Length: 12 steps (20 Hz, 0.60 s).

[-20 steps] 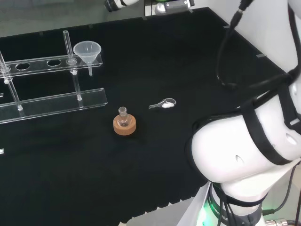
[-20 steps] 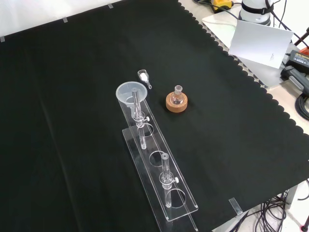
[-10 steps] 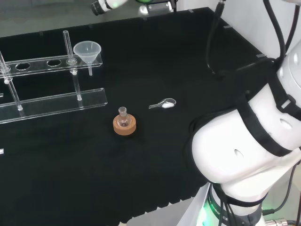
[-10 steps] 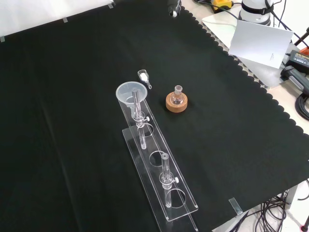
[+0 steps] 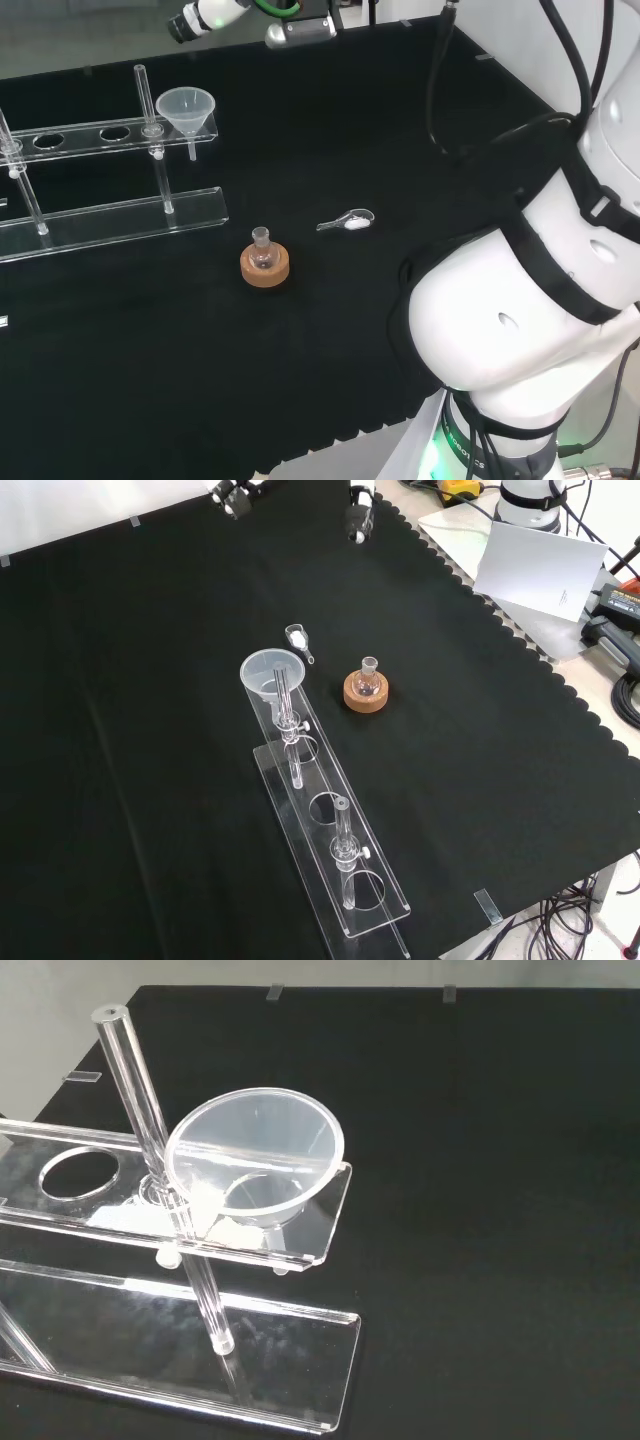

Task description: Pick up the funnel from the transparent funnel stand.

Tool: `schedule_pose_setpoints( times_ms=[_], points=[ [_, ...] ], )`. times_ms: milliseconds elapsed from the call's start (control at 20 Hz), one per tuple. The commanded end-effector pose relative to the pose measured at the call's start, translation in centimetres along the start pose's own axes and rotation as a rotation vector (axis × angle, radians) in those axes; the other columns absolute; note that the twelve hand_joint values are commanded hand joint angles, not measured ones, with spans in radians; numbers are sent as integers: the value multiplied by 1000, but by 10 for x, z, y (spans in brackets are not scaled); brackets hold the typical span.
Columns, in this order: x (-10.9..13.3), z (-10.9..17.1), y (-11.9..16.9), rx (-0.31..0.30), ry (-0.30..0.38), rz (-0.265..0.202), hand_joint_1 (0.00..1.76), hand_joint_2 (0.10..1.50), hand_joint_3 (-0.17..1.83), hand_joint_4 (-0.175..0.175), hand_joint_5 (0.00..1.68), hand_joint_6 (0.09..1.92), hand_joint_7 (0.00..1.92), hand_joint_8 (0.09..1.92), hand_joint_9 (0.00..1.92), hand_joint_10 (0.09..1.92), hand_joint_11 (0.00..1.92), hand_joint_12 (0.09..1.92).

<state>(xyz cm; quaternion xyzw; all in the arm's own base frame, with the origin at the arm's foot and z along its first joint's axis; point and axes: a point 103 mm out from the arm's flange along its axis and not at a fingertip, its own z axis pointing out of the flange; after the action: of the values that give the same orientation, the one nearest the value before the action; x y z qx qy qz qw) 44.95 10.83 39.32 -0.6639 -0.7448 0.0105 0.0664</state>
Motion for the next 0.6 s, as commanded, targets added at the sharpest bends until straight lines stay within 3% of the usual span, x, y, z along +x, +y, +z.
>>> schedule_pose_setpoints(
  times_ms=[50, 600],
  points=[
    [10, 34, 14, 84, -15, -13, 381, 664, 23, 84, 0, 87, 0, 87, 3, 87, 0, 571],
    [11, 53, 45, 158, -29, -57, 385, 671, 24, 82, 0, 87, 0, 87, 15, 87, 0, 576]
  ],
)
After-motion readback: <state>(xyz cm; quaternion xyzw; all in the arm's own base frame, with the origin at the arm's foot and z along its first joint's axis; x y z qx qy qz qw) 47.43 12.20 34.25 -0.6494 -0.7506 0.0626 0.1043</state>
